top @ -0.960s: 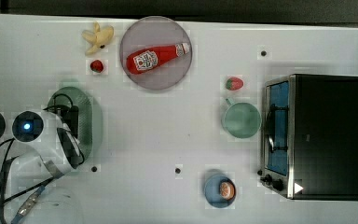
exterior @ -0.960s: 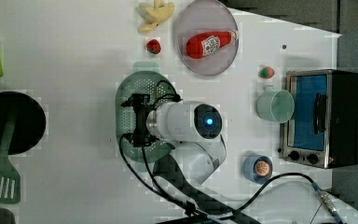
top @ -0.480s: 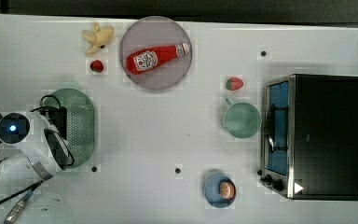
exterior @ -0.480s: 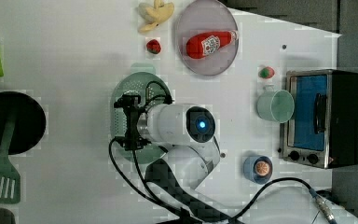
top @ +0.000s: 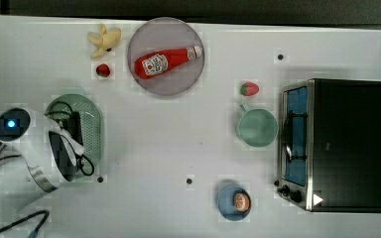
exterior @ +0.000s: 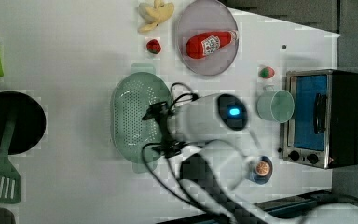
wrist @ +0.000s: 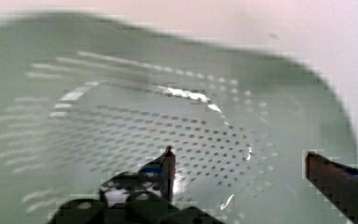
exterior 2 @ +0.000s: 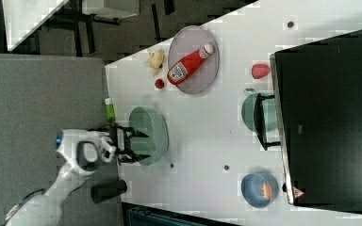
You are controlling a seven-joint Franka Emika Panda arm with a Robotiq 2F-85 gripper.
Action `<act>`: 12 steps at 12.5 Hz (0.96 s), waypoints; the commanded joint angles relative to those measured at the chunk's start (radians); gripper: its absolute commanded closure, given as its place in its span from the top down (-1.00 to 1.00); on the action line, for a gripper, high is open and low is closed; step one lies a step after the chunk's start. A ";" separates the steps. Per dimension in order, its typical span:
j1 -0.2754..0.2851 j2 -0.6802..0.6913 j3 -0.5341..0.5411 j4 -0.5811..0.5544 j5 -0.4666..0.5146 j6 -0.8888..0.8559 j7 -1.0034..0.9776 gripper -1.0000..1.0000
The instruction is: Drag strainer right to left.
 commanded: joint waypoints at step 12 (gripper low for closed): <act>-0.075 -0.712 -0.614 0.054 -0.301 -0.574 -1.012 1.00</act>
